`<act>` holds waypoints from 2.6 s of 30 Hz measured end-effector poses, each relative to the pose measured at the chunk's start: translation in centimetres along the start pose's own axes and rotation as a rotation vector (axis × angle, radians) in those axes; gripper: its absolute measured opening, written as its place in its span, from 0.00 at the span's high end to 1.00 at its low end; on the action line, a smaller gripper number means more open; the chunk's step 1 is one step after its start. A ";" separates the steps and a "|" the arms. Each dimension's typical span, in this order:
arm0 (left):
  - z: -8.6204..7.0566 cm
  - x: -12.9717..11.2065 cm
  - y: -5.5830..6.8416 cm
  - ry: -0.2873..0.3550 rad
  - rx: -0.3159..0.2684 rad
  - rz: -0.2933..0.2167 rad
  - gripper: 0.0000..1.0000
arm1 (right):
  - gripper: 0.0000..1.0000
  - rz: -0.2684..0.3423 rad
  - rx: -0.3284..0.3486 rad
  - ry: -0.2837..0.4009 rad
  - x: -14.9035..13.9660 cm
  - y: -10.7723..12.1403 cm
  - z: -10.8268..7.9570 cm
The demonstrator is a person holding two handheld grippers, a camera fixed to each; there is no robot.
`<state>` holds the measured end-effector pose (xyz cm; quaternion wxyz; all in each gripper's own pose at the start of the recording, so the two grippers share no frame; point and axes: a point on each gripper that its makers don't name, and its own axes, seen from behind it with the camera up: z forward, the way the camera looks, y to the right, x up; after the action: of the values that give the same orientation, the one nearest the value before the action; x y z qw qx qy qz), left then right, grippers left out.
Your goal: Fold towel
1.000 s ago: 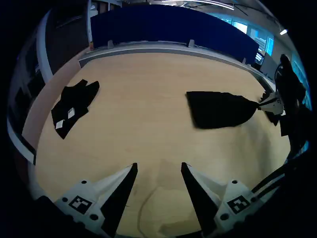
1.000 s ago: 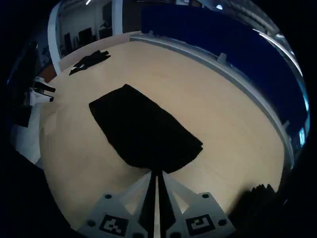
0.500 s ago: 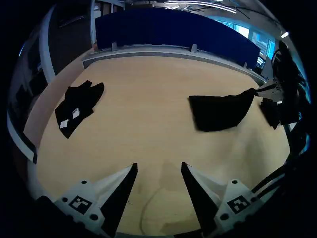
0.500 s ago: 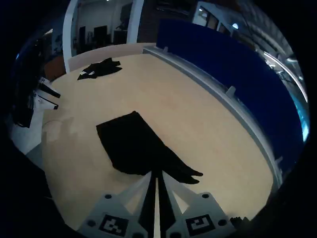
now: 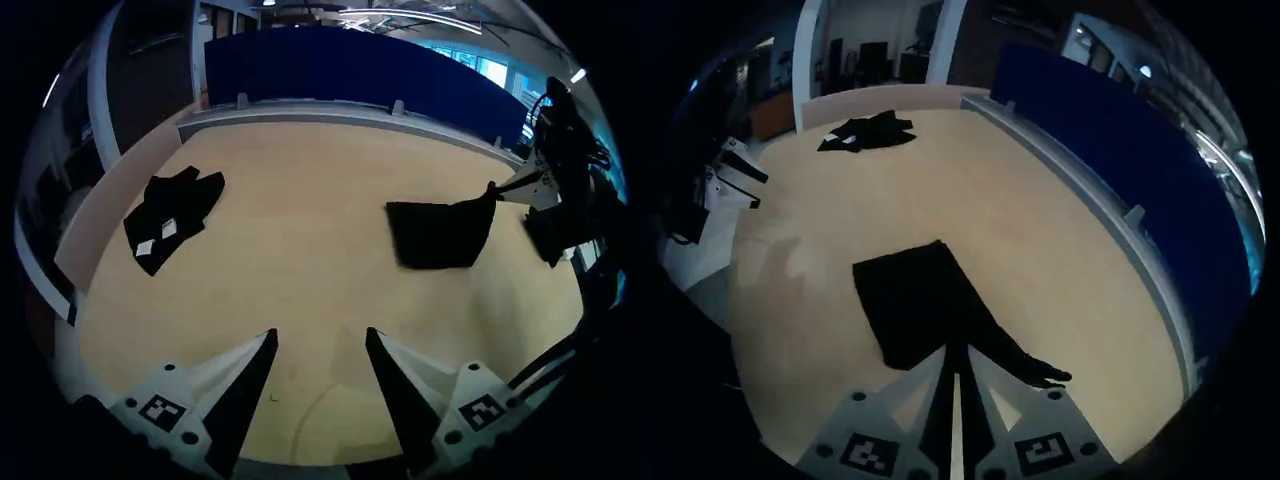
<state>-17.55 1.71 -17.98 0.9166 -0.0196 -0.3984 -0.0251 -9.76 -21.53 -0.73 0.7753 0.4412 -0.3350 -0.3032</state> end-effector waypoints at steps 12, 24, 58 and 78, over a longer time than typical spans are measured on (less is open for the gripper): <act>-3.5 0.1 -1.5 0.057 0.044 -0.055 0.19 | 0.97 -0.137 0.144 -0.023 3.5 -6.1 6.7; -4.7 -1.6 -2.2 0.054 0.071 -0.105 0.19 | 0.96 -0.108 0.221 -0.077 2.8 -9.5 11.6; -3.7 -0.7 -1.2 0.053 0.044 -0.079 0.19 | 0.39 0.029 0.158 -0.074 -1.2 -7.8 7.7; -3.2 0.0 -0.1 0.051 0.020 -0.048 0.19 | 0.33 0.124 0.095 -0.105 -5.6 -6.8 6.0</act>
<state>-15.23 1.40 -20.14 0.9258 -0.0003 -0.3755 -0.0435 -18.99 -22.97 -5.85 0.7521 0.4396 -0.4158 -0.2613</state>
